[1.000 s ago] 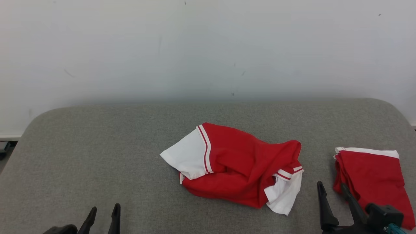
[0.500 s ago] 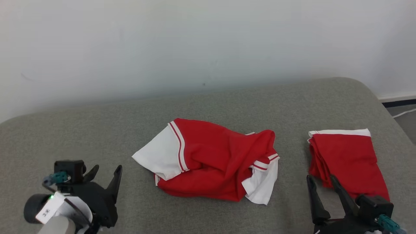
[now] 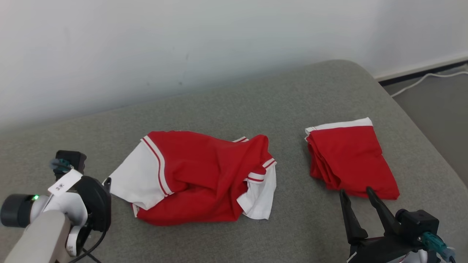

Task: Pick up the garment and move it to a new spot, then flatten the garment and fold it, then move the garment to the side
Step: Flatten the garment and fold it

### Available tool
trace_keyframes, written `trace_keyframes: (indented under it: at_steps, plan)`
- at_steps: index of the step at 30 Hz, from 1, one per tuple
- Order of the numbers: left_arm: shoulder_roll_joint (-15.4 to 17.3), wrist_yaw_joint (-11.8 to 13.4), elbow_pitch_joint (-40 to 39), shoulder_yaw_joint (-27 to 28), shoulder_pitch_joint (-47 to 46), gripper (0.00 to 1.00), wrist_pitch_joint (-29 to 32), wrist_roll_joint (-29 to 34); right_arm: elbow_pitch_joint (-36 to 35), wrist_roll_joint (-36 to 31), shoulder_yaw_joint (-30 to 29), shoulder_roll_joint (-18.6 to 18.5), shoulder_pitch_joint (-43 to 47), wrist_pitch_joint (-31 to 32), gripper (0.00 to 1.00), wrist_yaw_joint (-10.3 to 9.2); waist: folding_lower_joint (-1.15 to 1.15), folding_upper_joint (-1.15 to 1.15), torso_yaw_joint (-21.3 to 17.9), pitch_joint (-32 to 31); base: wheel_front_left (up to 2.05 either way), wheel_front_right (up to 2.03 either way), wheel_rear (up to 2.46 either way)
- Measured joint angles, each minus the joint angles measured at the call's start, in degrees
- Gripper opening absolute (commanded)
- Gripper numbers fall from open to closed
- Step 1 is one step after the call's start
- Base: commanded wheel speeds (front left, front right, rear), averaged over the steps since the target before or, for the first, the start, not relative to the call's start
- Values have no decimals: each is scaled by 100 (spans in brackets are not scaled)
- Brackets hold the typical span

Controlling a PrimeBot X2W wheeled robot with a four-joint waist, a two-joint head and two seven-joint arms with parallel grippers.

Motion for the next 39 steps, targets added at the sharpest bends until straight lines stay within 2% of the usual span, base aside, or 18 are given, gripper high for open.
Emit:
trace_keyframes:
  at_steps: [5,13,26,39]
  plan:
    - [102,73,359,-97,-274,100,253,266,-71,-5,15,-12,-24,41,100,9,0,0,-175,240,0,0,0]
    - [145,113,756,-113,-648,100,509,346,-122,-7,7,-22,-136,40,100,32,0,0,-338,626,0,0,0]
    - [121,110,1194,-190,-844,100,604,393,-85,-12,42,-9,-355,40,100,23,-1,1,-271,848,0,0,0]
    - [-101,-226,1289,-207,-1060,100,483,287,-59,-14,76,-12,-356,40,100,48,-1,0,-310,894,0,0,0]
